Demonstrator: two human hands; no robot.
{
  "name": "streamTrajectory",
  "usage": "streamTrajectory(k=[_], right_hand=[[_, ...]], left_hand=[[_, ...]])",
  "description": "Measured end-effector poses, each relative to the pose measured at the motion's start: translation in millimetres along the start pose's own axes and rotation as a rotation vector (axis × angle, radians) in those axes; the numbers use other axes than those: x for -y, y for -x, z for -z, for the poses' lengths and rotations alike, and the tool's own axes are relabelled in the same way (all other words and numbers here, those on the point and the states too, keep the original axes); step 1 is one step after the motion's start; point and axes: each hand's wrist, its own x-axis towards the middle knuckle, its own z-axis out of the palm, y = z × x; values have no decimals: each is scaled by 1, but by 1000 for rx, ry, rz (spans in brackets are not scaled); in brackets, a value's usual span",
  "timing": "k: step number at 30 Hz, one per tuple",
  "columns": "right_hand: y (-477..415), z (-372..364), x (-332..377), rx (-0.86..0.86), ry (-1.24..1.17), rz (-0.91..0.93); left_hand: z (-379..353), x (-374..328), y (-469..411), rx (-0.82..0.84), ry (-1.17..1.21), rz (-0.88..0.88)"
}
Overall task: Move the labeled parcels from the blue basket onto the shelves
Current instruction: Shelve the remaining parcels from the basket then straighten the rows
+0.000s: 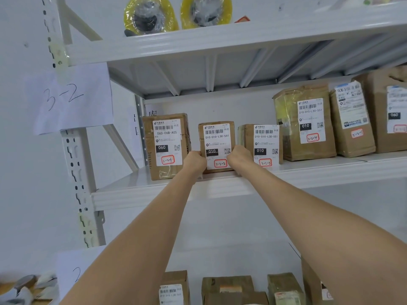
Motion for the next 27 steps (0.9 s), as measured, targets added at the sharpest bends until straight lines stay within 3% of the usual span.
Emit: streamTrajectory(k=[4, 7, 11, 15, 22, 27], right_hand=[[3, -1, 1, 26, -46, -26], [11, 3, -3, -5, -71, -30], [28, 17, -10, -210, 2, 21], [58, 29, -29, -376, 79, 71], [125, 35, -124, -503, 180, 22], [181, 32, -232, -393, 328, -113]], left_hand=[[0, -2, 7, 3, -18, -2], [0, -4, 17, -88, -39, -13], [-2, -4, 33, -318, -60, -187], [-26, -8, 60, -385, -35, -389], [-130, 25, 113, -120, 38, -516], [-225, 76, 159, 141, -69, -369]])
